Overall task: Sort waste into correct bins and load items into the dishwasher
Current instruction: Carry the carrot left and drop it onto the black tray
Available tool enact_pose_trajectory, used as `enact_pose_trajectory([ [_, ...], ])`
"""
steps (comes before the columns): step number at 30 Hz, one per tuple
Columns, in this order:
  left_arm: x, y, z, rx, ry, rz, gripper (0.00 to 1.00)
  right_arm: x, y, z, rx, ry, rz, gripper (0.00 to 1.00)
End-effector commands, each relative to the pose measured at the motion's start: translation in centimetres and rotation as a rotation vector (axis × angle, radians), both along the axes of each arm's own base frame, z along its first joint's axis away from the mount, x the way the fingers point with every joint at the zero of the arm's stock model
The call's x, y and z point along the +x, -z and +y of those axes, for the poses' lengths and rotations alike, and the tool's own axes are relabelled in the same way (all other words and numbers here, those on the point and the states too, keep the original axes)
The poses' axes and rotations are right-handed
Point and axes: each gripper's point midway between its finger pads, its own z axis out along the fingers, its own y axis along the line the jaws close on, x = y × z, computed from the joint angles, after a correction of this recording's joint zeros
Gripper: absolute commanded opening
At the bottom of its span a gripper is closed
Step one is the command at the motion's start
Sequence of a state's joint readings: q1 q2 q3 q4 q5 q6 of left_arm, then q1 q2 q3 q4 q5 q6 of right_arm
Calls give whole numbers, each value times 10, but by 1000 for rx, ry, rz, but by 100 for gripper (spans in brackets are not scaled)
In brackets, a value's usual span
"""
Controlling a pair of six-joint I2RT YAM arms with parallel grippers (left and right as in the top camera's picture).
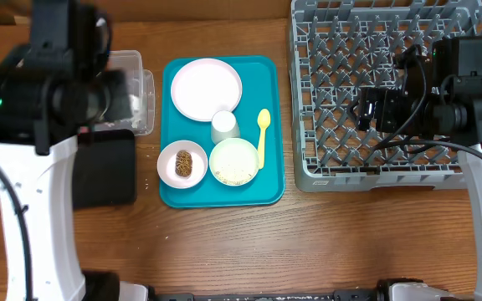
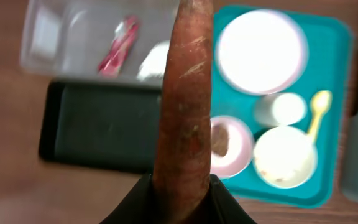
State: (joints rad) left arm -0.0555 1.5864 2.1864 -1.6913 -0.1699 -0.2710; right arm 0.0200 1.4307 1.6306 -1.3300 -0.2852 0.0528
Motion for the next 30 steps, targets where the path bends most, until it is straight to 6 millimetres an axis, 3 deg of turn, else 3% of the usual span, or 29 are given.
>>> enact_pose_trajectory([
  [1, -26, 22, 39, -12, -248, 54, 21, 0, -7, 0, 9, 3, -18, 98],
  [7, -61, 88, 87, -26, -538, 248, 20, 0, -6, 0, 9, 3, -16, 100],
  [11, -67, 134, 110, -51, -681, 298, 20, -2, -5, 0, 9, 3, -7, 100],
  [17, -74, 211, 126, -114, -859, 311, 24, -3, -5, 0, 9, 3, -2, 100],
  [21, -72, 251, 128, -169, -945, 269, 23, -3, -5, 0, 9, 3, -2, 100],
  [30, -43, 287, 138, -232, -1033, 85, 26, -4, -4, 0, 9, 3, 1, 100],
])
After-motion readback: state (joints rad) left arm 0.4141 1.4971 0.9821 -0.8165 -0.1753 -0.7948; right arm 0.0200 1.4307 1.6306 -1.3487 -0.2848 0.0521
